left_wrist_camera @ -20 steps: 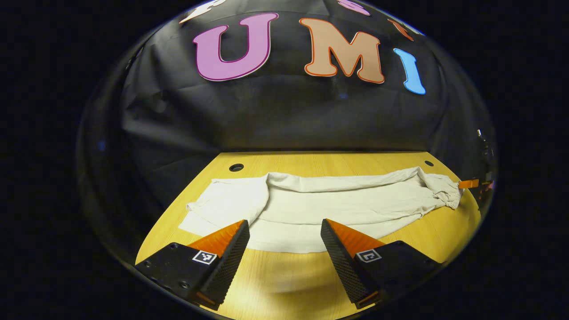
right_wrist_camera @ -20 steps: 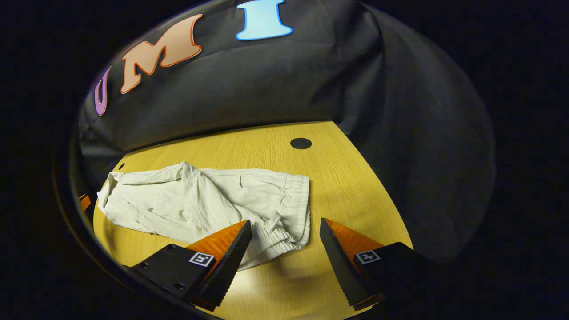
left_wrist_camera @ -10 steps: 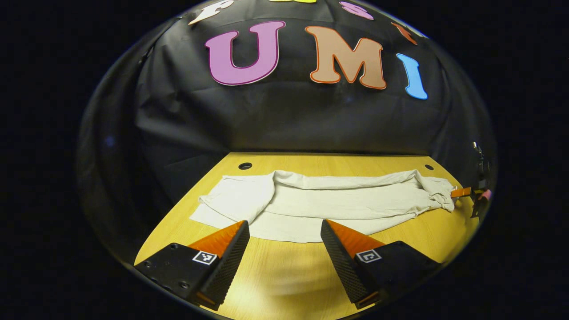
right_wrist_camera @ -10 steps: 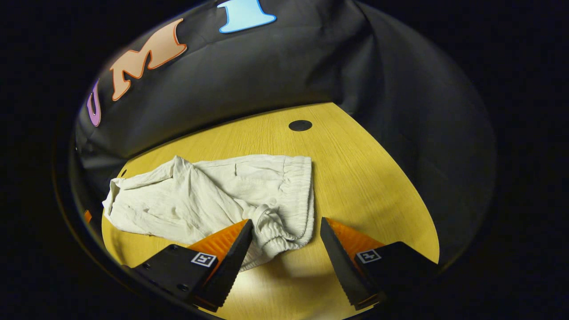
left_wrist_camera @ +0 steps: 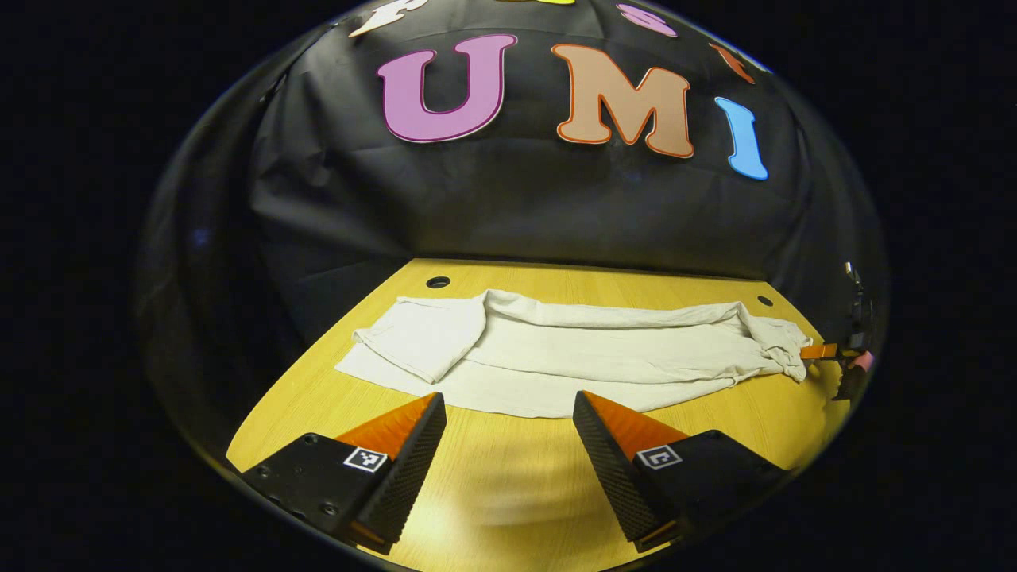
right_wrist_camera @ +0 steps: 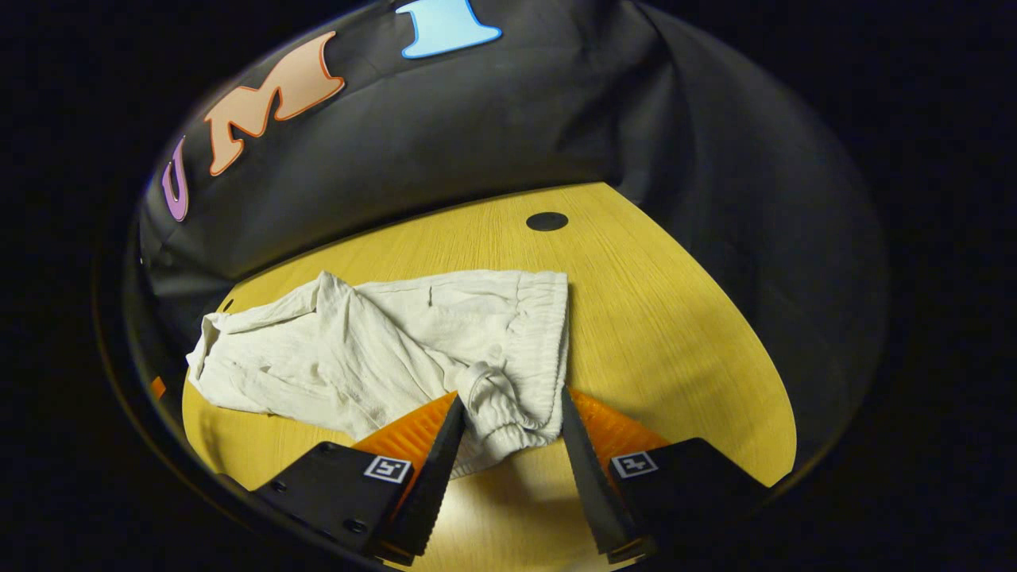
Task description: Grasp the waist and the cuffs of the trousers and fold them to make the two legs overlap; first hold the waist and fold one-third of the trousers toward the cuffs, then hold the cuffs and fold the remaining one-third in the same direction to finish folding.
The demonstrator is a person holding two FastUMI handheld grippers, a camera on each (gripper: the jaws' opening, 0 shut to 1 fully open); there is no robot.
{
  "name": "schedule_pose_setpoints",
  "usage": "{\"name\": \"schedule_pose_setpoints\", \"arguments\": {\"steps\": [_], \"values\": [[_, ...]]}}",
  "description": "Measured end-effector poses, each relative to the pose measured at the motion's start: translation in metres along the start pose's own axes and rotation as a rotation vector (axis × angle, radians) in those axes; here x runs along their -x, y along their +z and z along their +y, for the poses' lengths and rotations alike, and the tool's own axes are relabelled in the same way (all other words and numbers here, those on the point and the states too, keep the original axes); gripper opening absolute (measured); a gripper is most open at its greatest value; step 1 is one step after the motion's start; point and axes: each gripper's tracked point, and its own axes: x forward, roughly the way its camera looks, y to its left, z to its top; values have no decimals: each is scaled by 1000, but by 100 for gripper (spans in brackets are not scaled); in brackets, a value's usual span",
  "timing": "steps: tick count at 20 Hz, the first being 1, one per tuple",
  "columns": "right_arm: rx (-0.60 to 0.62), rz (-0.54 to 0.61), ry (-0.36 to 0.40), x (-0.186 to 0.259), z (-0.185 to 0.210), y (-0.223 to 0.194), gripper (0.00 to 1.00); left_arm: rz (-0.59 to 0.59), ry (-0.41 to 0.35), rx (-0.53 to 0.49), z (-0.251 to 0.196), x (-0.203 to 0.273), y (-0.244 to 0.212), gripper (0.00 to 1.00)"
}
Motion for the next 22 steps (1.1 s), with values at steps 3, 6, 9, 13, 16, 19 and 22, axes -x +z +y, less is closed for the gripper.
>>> {"name": "schedule_pose_setpoints", "arguments": {"steps": [3,6,9,13,16,19,22], "values": [[-55,24,36,0,3,-2,41,-5,0,2,-5,3,0,97],[-44,14,50,0,6,0,28,-12,1,2,-10,7,3,97],[-9,9,38,1,7,2,22,-23,-1,4,-15,10,5,97],[18,3,17,6,7,5,21,-37,-3,21,-17,11,9,97],[29,-3,9,10,9,10,21,-35,-11,33,-14,9,9,97],[37,-15,-9,18,14,15,21,-45,-30,42,-7,3,13,98],[31,-56,-13,35,22,30,21,-44,-56,51,6,-7,15,97]]}}
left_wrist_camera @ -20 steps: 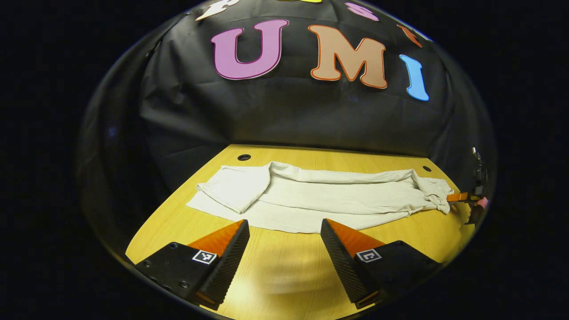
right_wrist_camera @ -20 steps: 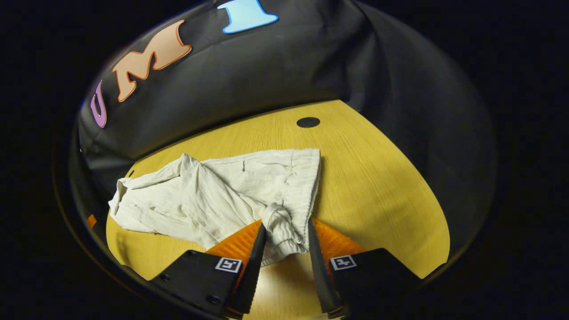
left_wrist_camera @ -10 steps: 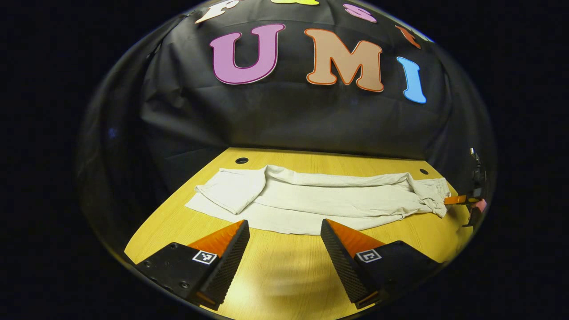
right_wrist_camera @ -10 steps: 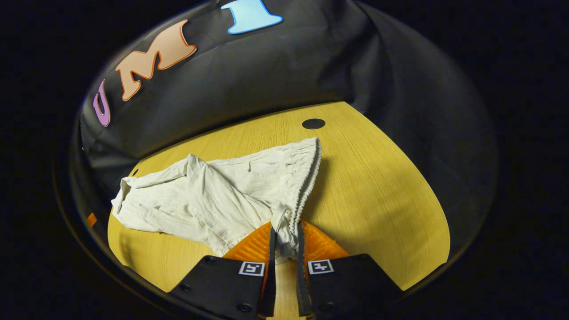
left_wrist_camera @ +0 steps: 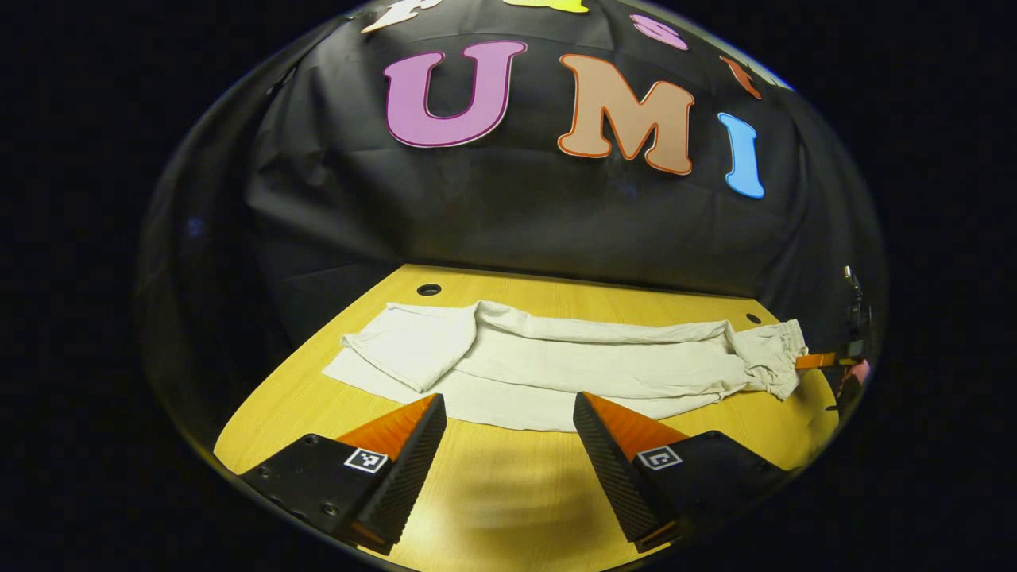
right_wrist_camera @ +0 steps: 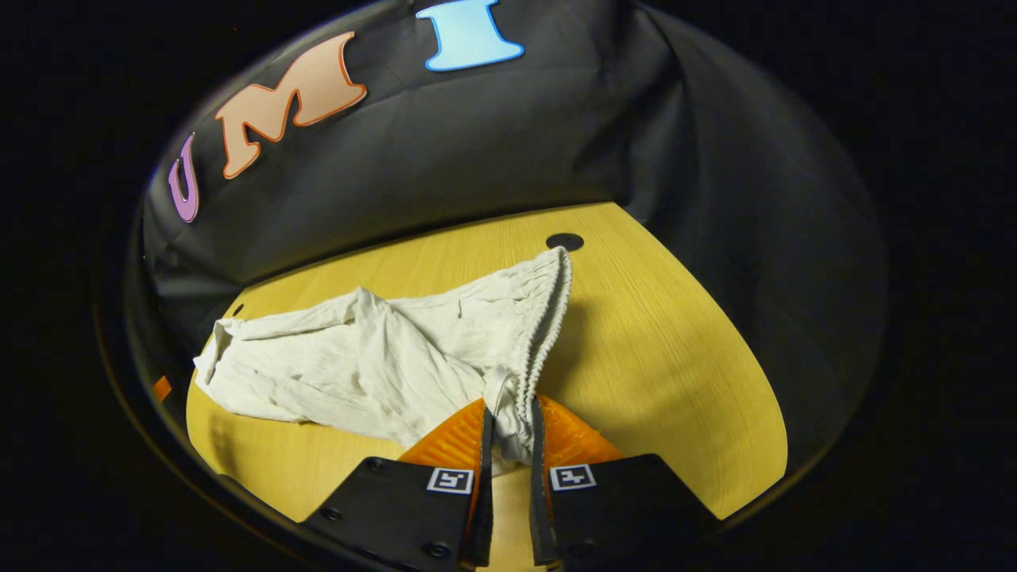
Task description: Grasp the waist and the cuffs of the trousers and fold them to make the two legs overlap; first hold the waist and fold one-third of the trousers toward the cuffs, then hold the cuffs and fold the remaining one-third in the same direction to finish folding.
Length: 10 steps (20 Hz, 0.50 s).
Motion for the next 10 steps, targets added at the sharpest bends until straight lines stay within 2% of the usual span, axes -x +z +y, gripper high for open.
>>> {"name": "schedule_pose_setpoints", "arguments": {"steps": [5,7,8,10], "values": [[35,-80,11,40,23,38,21,11,-40,13,38,-20,4,97],[53,-122,31,62,42,57,21,18,-48,26,55,-26,6,99],[57,-142,46,70,54,70,17,17,-49,29,68,-32,6,99],[63,-178,85,84,81,96,21,17,-44,32,96,-35,5,95]]}}
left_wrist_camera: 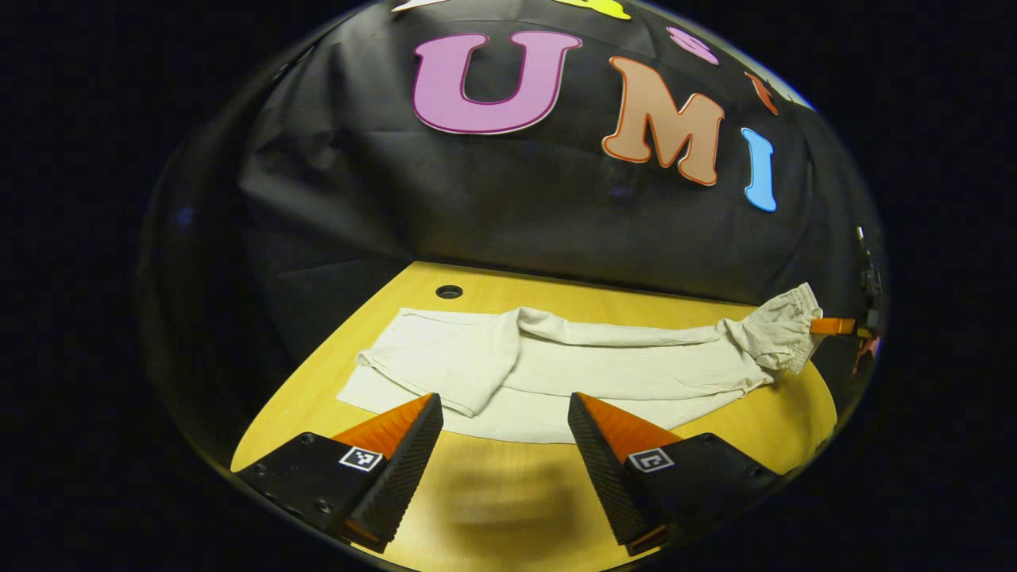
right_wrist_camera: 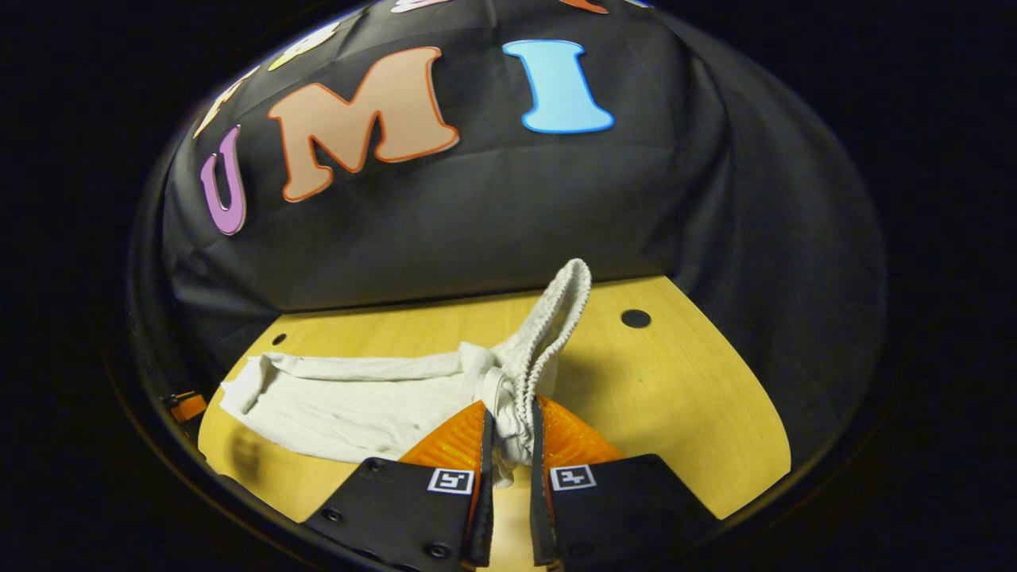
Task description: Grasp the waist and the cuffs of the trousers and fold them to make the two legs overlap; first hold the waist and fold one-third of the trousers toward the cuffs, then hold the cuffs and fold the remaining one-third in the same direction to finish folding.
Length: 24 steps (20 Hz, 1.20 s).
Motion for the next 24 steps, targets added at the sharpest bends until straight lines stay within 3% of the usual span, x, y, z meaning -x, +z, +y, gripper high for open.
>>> {"name": "schedule_pose_setpoints", "arguments": {"steps": [4,5,12,15,18,19,21,23,24], "values": [[25,-49,92,3,80,16,21,3,10,7,41,-8,3,95],[32,-47,116,-4,108,11,17,4,15,2,50,-11,2,95],[85,50,306,-20,246,-45,21,-8,17,-15,90,-33,5,95],[101,117,396,-22,281,-88,21,2,24,-16,105,-44,0,95],[86,152,418,-28,291,-113,22,17,33,-15,120,-60,-4,95],[78,151,419,-30,294,-114,26,19,39,-12,126,-64,-6,95],[78,137,428,-25,299,-112,42,29,55,-10,137,-74,-10,95],[108,120,408,-20,293,-110,78,47,64,-6,148,-79,-16,95],[121,118,404,-21,292,-108,92,59,63,-3,152,-81,-20,95]]}}
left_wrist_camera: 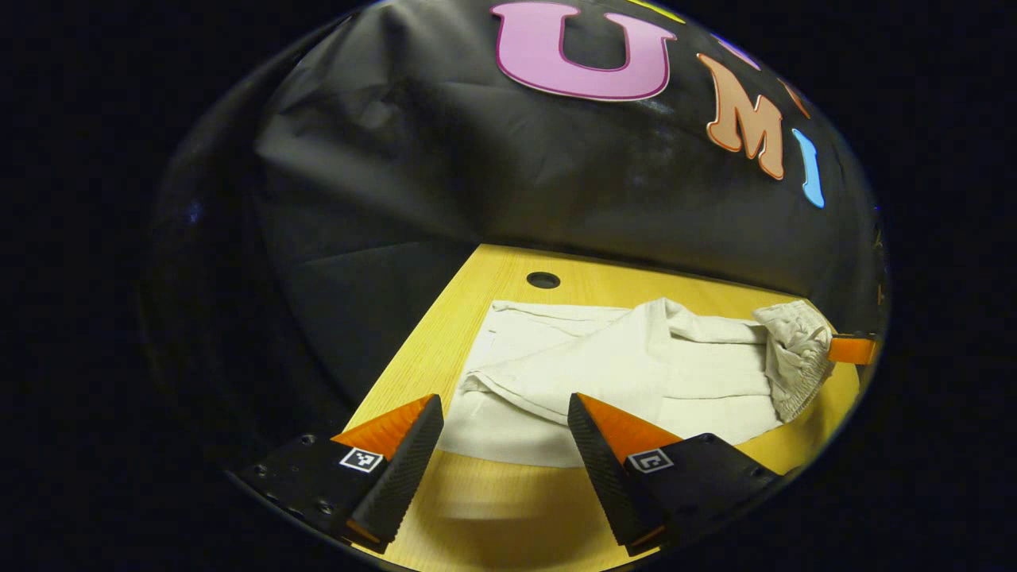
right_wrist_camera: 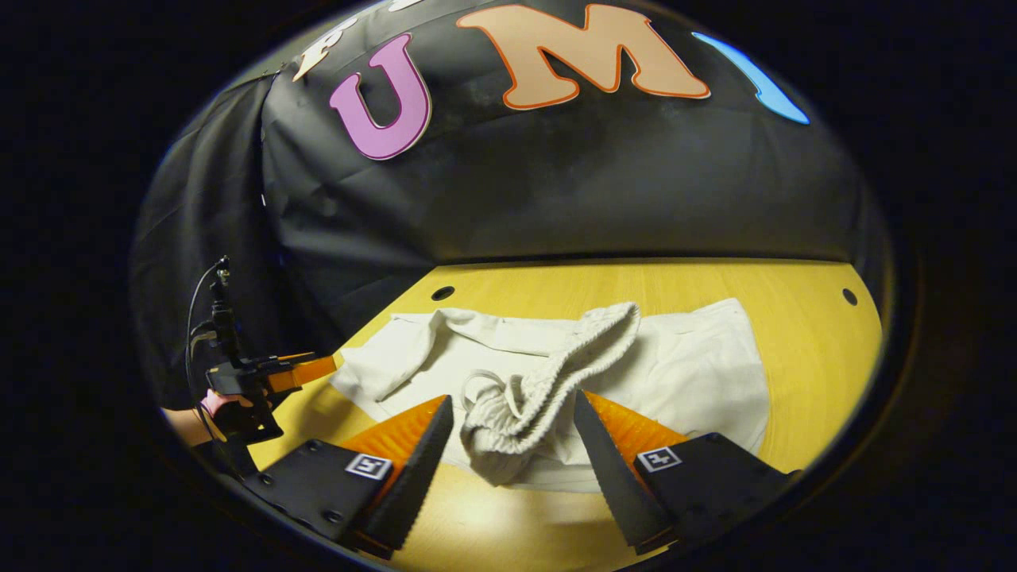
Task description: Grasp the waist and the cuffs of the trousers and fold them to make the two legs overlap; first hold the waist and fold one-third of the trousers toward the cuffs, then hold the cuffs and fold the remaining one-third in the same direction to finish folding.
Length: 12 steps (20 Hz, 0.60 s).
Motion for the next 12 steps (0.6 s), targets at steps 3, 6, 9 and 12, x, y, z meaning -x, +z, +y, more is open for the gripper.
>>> {"name": "schedule_pose_setpoints", "arguments": {"steps": [3,6,9,12], "values": [[43,-2,-51,3,-7,-1,96,25,1,0,3,-8,-7,95],[59,0,-85,15,-15,-1,96,47,-14,9,4,-17,-12,95],[58,-7,-128,33,-28,-1,97,42,-6,-30,5,-25,-10,95],[63,-17,-176,50,-44,3,97,41,-26,-62,0,-46,-2,95]]}}
